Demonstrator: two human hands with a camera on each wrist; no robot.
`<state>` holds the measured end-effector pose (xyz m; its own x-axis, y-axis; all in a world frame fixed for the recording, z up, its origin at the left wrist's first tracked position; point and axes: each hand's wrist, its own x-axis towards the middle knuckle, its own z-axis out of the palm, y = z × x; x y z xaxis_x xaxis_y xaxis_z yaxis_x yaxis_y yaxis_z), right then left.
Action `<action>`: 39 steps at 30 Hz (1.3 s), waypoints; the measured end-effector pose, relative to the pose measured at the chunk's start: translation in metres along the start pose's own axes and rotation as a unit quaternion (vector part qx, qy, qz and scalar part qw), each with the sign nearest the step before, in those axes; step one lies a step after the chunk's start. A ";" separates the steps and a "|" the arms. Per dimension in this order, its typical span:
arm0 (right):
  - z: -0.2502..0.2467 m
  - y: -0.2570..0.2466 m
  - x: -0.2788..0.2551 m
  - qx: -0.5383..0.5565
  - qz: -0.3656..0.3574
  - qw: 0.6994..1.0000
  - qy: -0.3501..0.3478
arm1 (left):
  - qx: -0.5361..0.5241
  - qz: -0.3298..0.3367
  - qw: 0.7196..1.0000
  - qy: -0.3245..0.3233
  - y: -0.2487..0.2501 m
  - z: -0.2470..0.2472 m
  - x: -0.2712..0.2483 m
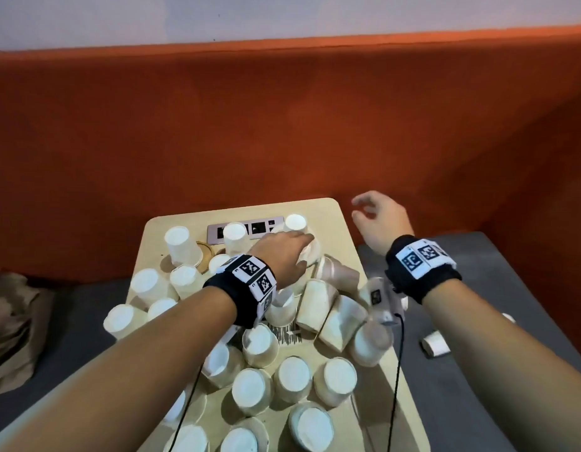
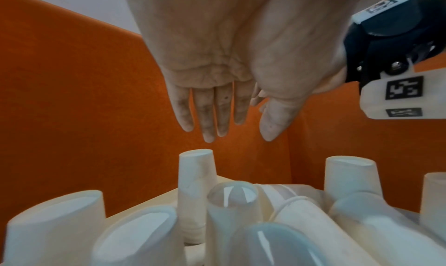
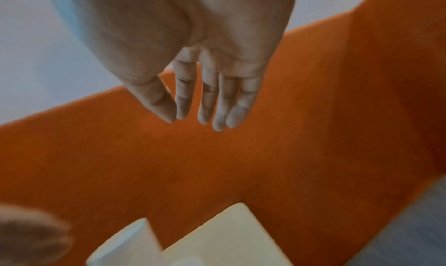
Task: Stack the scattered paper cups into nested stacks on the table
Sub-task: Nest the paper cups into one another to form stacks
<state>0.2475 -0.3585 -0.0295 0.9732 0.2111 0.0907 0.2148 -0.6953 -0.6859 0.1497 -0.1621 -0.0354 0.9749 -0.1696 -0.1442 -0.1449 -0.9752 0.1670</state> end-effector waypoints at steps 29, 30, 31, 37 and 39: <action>-0.040 0.071 -0.058 -0.140 0.064 0.962 -0.227 | -0.021 0.042 0.999 -0.021 0.033 0.013 -0.002; -0.044 0.066 -0.055 -0.134 0.061 0.965 -0.219 | -0.020 0.038 0.999 -0.023 0.031 0.013 -0.002; -0.047 0.062 -0.053 -0.123 0.057 0.968 -0.210 | -0.019 0.037 0.999 -0.024 0.029 0.013 -0.002; -0.053 0.024 -0.039 -0.031 0.008 0.986 -0.161 | -0.064 0.042 0.997 -0.024 0.021 0.014 -0.003; -0.049 0.010 -0.038 0.020 -0.017 0.987 -0.157 | -0.140 0.052 0.989 -0.006 0.020 0.013 -0.004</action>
<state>0.2164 -0.4067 -0.0046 0.8911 0.4402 -0.1102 0.2366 -0.6580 -0.7149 0.1412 -0.1825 -0.0441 0.9546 -0.2708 -0.1241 -0.1902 -0.8748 0.4456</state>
